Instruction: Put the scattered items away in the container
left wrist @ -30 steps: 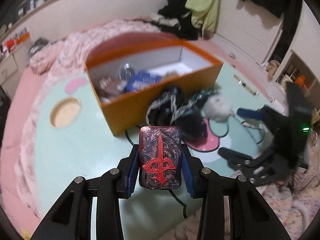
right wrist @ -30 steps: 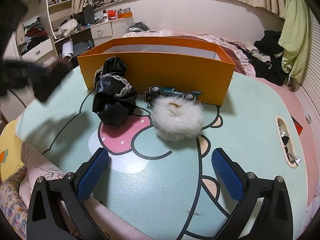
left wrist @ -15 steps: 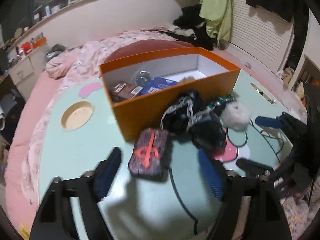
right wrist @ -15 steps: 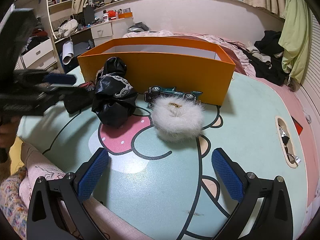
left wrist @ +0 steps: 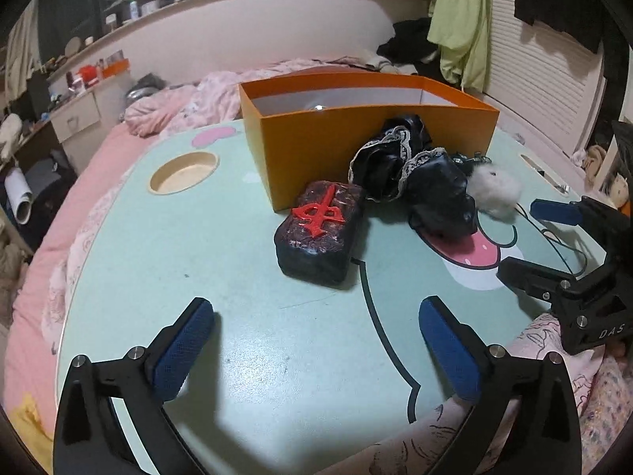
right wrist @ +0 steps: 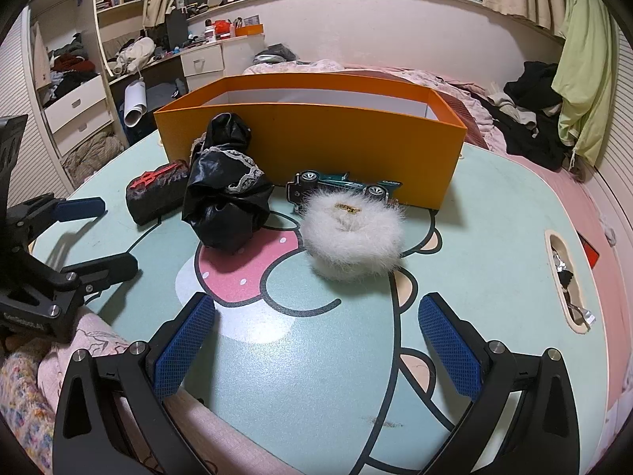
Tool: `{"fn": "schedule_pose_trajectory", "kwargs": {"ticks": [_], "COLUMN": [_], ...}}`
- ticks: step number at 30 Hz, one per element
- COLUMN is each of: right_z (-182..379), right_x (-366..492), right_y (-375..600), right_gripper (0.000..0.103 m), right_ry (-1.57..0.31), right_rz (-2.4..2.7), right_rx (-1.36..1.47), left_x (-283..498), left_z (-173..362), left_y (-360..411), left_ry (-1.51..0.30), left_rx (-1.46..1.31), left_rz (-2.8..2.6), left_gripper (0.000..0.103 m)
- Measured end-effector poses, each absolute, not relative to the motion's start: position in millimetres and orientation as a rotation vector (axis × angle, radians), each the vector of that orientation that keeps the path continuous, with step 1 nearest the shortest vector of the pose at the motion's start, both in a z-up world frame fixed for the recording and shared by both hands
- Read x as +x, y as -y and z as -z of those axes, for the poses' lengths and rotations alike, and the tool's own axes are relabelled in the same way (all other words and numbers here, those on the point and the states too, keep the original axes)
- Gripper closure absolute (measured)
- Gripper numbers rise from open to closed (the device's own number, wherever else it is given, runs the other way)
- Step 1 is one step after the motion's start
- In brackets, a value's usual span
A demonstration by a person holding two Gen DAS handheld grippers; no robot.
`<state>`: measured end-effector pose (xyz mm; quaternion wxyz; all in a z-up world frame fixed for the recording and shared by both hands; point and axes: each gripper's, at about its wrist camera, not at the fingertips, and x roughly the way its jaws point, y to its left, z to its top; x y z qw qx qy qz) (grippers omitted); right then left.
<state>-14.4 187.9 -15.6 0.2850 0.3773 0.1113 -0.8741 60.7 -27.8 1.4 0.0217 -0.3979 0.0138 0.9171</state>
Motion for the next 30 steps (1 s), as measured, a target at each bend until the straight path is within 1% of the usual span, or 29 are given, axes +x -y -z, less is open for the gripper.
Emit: {"fn": "schedule_pose_trajectory", "kwargs": {"ticks": [30], "right_z": [15.3], "right_x": [-13.1], "right_y": [-187.0], "right_gripper": [0.000], "right_ry": [-0.299], "right_rz": [2.338], "right_rx": [1.008], "left_x": [65.7], "left_z": [1.1], "left_y": [24.5], "left_ry": [-0.049], "left_rx": [-1.179], "left_rz": [-2.850], "left_gripper": [0.000]}}
